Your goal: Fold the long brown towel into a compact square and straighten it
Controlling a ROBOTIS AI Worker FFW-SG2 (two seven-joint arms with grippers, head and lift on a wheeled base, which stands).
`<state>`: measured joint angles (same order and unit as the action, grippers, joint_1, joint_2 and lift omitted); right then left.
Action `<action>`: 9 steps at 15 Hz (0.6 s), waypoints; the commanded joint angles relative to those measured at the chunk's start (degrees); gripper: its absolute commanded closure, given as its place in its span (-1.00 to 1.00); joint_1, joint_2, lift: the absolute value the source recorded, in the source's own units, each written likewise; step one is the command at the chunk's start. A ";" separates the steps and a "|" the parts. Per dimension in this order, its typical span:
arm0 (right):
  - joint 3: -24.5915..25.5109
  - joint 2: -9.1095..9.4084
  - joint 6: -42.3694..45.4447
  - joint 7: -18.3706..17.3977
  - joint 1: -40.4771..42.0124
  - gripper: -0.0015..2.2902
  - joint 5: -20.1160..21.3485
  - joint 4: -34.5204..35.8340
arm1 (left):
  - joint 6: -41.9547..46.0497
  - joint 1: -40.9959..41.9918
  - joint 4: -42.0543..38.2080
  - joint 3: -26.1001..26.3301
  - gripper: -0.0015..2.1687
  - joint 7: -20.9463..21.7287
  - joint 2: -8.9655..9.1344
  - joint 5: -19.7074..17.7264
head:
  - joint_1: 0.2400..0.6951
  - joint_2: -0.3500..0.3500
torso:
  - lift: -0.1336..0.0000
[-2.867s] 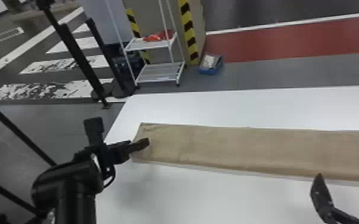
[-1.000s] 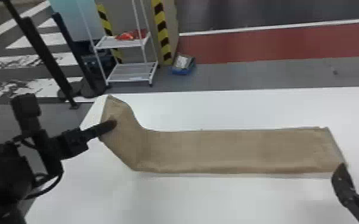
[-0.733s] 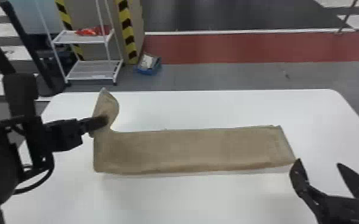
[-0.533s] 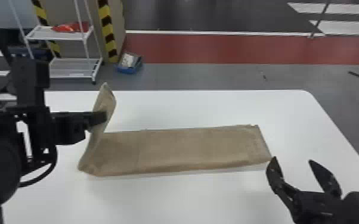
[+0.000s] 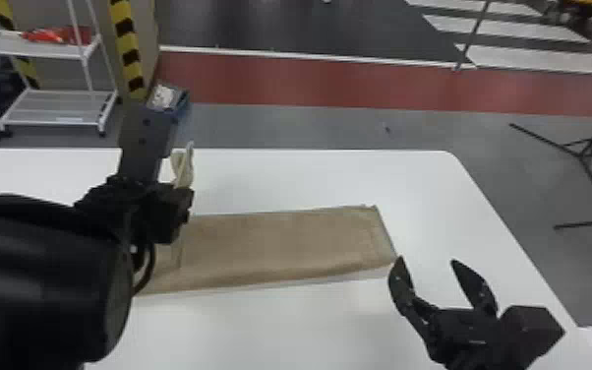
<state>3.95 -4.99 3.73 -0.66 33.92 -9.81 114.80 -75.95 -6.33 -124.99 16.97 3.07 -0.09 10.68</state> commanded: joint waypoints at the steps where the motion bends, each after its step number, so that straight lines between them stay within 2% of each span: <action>1: -0.08 -0.28 0.00 -0.04 -0.17 -0.91 -0.12 -0.45 | 3.21 -0.26 4.31 3.15 0.71 -0.96 0.24 0.04 | 1.00 -0.50 | -0.88; 6: -0.26 -0.37 0.18 0.05 -1.05 -0.91 -0.56 -1.51 | 8.49 3.87 5.90 7.28 -0.01 -0.43 0.24 0.04 | 1.00 -0.68 | -0.88; 7: -0.35 -0.37 0.18 0.05 -1.13 -0.91 -0.56 -1.60 | 8.66 4.13 5.90 7.72 -0.40 -0.43 0.24 0.04 | 1.00 -0.70 | -0.88; 8: -0.43 -0.37 0.18 0.05 -1.31 -0.91 -0.56 -1.60 | 8.66 4.31 5.81 8.07 -0.92 -0.43 0.24 0.04 | 1.00 -0.73 | -0.88; 9: -0.52 -0.28 0.00 0.13 -1.49 -0.91 -0.47 -1.51 | 8.66 4.49 5.54 8.34 -1.00 -0.43 0.24 0.04 | 1.00 -0.76 | -0.88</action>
<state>3.55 -5.34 3.88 -0.58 32.69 -10.36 113.25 -67.40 -2.19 -119.13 24.78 2.64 -0.09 10.72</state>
